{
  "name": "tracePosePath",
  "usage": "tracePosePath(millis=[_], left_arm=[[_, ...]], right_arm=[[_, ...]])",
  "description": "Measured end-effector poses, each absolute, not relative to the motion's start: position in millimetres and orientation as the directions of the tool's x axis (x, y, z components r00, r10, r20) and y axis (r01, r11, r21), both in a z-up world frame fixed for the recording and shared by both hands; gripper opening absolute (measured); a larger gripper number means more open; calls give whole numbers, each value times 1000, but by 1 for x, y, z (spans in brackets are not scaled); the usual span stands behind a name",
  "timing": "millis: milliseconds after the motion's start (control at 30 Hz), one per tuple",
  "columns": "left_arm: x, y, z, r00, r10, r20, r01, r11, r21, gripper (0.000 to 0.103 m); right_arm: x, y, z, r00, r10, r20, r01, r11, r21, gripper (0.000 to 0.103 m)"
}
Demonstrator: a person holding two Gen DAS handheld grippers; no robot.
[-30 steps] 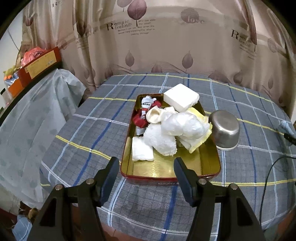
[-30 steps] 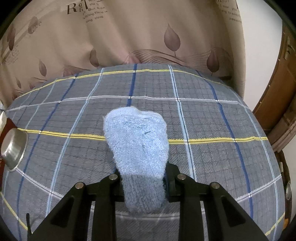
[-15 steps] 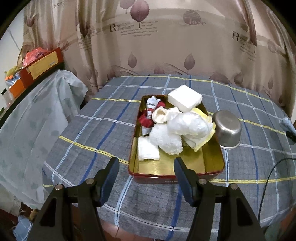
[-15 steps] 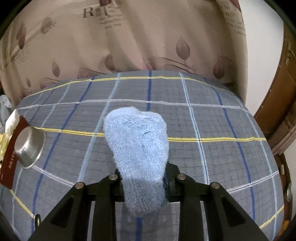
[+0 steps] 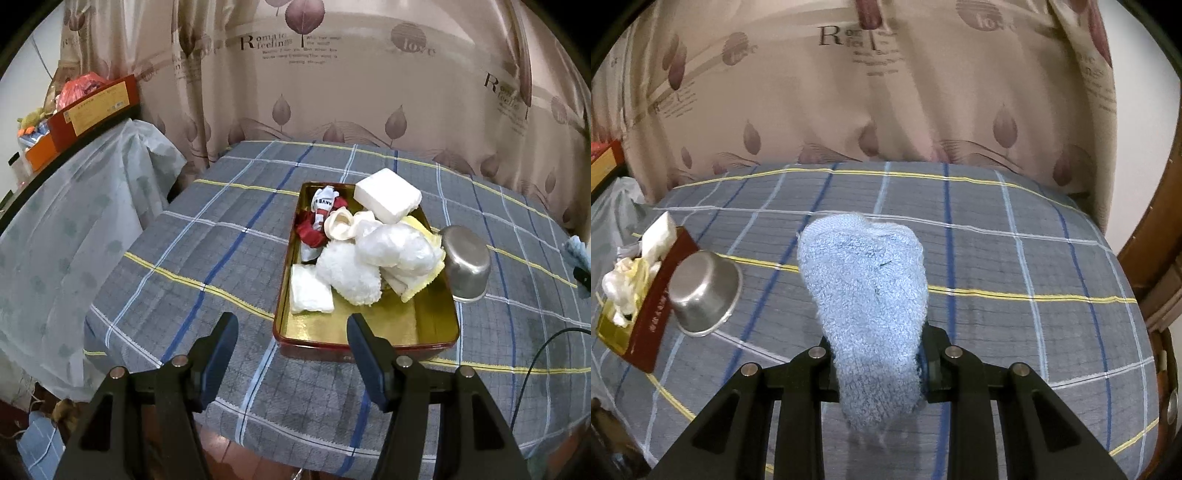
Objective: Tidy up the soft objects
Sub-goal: 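Carry the blue towel toward the gold tray with right tool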
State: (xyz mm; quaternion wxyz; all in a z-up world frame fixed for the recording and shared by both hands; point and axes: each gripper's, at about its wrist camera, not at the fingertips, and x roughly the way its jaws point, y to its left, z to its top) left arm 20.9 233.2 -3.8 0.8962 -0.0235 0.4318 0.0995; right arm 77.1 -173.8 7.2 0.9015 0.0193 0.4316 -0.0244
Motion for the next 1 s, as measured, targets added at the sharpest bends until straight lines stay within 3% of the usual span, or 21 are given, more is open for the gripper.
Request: tracePosePath(millis=[1000], left_arm=[[15,253,6,616,178,-768,-254,967,21,63]], right_arm=[[76,-25,41,627,217,-749,-247,966,74,24]])
